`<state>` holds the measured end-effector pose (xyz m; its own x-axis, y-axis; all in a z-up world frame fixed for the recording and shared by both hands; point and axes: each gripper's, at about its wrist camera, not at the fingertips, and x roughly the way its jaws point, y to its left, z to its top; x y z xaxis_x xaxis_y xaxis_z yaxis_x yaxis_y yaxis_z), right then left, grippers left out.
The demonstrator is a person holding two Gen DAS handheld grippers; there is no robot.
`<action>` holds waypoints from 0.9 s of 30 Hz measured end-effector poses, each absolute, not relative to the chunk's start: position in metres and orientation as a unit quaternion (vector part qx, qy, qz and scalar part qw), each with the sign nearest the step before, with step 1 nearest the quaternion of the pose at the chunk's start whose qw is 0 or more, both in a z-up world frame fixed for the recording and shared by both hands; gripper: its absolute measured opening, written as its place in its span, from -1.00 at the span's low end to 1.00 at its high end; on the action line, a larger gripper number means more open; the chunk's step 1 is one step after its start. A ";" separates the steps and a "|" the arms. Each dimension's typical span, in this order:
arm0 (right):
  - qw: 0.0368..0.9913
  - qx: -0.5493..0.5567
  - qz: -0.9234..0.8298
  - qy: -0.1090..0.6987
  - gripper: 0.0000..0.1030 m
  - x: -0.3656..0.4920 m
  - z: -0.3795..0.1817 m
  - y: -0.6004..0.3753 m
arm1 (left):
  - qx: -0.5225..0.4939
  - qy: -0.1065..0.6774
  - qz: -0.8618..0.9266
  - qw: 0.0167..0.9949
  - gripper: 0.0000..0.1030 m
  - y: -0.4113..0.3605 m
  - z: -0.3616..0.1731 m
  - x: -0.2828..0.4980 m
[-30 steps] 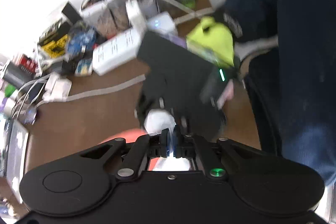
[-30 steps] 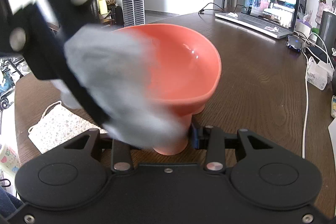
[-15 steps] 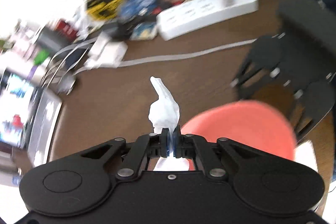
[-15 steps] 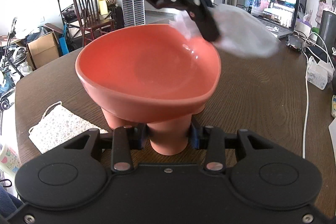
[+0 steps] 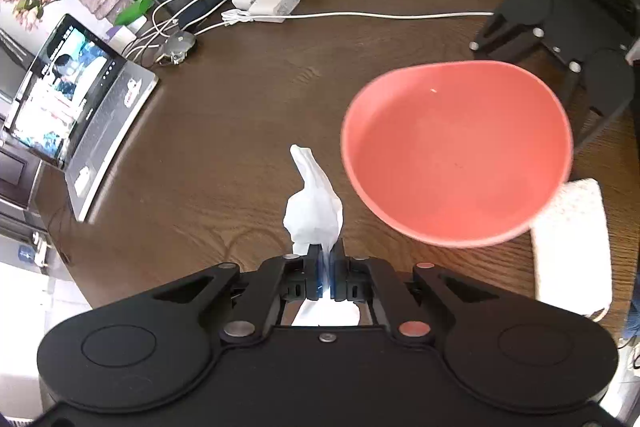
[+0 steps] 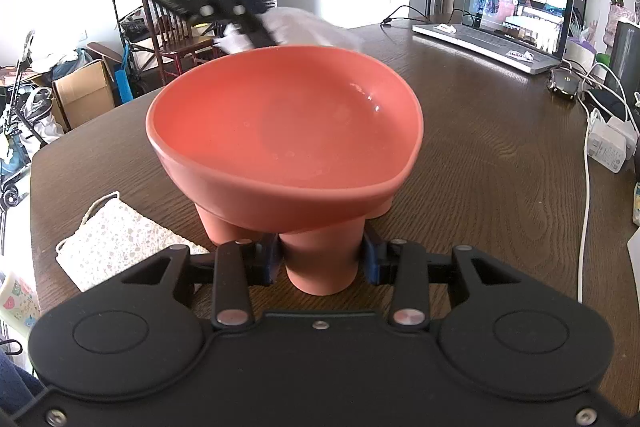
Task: Clean bowl
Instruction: 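Wipe the bowl's outer rim and wall with the tissue in the left gripper, then wipe the bowl's rim once more with the tissue in the left gripper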
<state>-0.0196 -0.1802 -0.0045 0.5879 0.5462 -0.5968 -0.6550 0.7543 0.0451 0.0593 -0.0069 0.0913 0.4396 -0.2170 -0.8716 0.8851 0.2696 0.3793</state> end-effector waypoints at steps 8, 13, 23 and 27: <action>0.886 -0.090 0.339 0.302 -0.16 -0.021 -0.004 -0.181 | 0.474 0.375 -0.402 0.688 -0.93 0.002 0.074 0.023; 0.886 -0.090 0.339 0.302 -0.15 -0.022 -0.004 -0.180 | 0.494 0.372 -0.421 0.664 -0.93 -0.005 0.070 -0.008; 0.887 -0.090 0.338 0.302 -0.15 -0.023 -0.004 -0.179 | 0.516 0.308 -0.495 0.628 -0.93 -0.049 0.096 -0.059; 0.887 -0.090 0.337 0.302 -0.15 -0.023 -0.003 -0.179 | 0.518 0.286 -0.514 0.621 -0.93 -0.068 0.102 -0.061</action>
<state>-0.0234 -0.1793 -0.0031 0.5907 0.5433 -0.5966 -0.6521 0.7569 0.0436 -0.0614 -0.0683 0.1025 0.3080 -0.3424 -0.8876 0.9346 -0.0659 0.3497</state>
